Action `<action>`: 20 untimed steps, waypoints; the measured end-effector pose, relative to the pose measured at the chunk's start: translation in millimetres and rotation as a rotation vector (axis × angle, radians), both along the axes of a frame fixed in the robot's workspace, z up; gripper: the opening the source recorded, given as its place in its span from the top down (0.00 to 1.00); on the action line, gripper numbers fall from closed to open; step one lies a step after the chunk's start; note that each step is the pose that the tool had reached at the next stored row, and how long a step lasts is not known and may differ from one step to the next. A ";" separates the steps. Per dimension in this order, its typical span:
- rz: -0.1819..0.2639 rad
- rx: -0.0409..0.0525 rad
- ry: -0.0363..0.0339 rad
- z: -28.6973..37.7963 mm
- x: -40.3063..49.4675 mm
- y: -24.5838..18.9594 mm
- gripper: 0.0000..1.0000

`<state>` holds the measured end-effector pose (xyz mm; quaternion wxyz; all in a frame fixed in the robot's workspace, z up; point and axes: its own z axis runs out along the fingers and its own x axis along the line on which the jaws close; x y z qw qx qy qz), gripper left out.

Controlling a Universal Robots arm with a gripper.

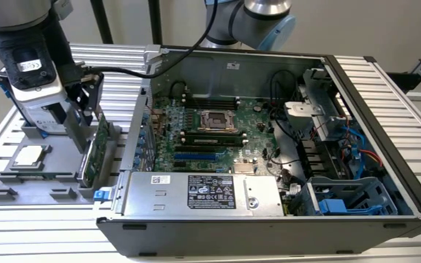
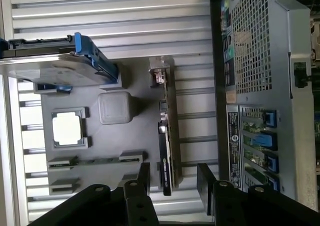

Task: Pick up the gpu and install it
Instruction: 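Pick up the gpu and move the gpu toward the slot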

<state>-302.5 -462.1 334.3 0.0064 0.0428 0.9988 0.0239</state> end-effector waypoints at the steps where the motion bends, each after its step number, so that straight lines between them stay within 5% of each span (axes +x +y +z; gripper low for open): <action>1: 0.000 0.0000 -0.0001 -0.9 0.0 -0.2 0.00; 20: -0.002 0.0000 -0.0001 -18.4 0.0 -2.6 0.00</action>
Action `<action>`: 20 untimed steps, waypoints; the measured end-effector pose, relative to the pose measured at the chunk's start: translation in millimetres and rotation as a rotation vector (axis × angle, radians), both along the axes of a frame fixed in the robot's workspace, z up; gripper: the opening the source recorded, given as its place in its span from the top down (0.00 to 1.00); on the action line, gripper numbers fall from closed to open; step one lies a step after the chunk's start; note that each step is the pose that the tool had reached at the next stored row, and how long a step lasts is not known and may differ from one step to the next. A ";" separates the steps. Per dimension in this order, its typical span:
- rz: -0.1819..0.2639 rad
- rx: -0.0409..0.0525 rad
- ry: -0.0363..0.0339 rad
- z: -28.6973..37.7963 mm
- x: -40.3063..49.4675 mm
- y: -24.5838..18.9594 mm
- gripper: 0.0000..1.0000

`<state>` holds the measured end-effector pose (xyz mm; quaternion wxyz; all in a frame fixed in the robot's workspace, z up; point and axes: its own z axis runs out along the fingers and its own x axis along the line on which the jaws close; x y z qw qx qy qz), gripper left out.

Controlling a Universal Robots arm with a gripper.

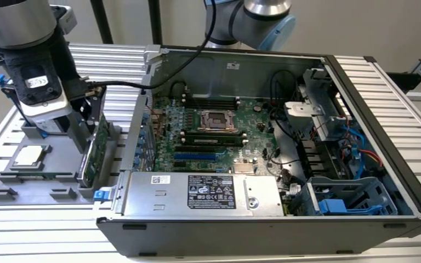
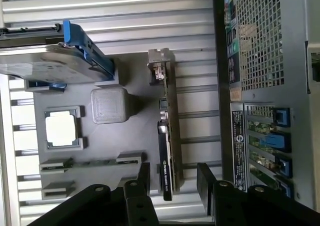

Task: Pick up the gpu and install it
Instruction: 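Pick up the gpu and move the gpu toward the slot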

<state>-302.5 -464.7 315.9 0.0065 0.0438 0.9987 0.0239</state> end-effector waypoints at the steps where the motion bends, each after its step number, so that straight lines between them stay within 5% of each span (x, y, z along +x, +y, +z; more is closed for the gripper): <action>1: 0.000 -0.0001 0.0001 -1.1 -0.1 -0.1 0.00; 20: -0.003 -0.0001 0.0001 -24.8 -2.8 -0.2 0.00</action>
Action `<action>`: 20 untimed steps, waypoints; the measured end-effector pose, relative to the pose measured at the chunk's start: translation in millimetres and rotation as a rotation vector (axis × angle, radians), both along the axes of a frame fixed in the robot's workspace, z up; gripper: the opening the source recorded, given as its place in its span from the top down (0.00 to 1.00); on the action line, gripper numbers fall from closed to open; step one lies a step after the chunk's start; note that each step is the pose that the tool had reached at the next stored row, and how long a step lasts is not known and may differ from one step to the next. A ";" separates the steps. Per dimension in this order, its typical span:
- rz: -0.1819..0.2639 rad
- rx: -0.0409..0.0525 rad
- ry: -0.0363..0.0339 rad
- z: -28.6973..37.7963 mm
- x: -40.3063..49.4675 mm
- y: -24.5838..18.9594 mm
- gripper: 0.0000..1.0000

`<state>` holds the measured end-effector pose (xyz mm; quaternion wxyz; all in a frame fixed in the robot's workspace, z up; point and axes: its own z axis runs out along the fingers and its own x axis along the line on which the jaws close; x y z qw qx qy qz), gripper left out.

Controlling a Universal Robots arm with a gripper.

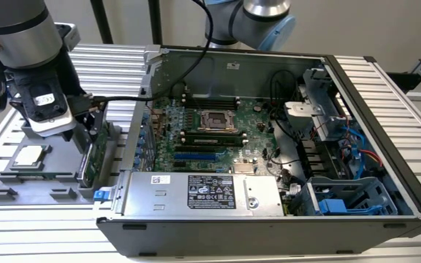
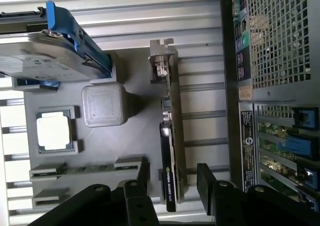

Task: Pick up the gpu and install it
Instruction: 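Pick up the gpu and move the gpu toward the slot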

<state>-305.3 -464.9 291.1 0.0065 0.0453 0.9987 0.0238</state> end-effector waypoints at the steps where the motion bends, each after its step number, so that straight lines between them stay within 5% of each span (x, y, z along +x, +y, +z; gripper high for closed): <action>1: 0.000 0.0000 0.0000 -1.3 0.0 0.0 0.00; 20: -0.001 0.0000 0.0000 -22.3 -0.2 0.0 0.00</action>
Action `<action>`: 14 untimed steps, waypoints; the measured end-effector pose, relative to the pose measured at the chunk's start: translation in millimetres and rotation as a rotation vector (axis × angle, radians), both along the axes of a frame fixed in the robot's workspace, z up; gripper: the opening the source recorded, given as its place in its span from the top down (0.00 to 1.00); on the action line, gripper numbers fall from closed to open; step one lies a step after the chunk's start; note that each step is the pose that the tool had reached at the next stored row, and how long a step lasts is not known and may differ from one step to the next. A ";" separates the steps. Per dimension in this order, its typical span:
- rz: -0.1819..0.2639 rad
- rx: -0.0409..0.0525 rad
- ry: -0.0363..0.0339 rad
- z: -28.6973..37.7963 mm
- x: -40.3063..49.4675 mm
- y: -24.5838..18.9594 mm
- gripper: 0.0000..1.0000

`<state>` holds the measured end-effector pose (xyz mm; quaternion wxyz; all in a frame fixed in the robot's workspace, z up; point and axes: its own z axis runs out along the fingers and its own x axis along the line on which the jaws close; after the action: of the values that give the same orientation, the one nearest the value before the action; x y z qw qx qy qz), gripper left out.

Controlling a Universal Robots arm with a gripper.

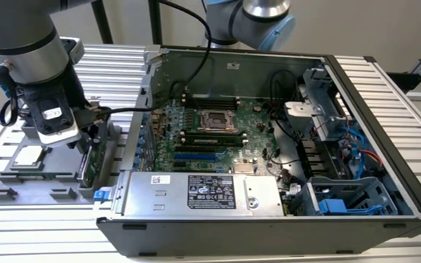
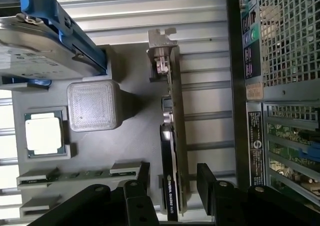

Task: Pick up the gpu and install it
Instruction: 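Pick up the gpu and move the gpu toward the slot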

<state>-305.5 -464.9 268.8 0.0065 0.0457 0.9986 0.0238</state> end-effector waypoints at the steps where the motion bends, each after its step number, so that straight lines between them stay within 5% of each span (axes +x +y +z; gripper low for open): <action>1: 0.000 0.0000 0.0000 -1.2 0.0 0.0 0.00; 14: 0.000 0.0000 0.0000 -16.1 -0.3 0.0 0.00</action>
<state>-305.8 -464.9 252.7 0.0065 0.0457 0.9986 0.0238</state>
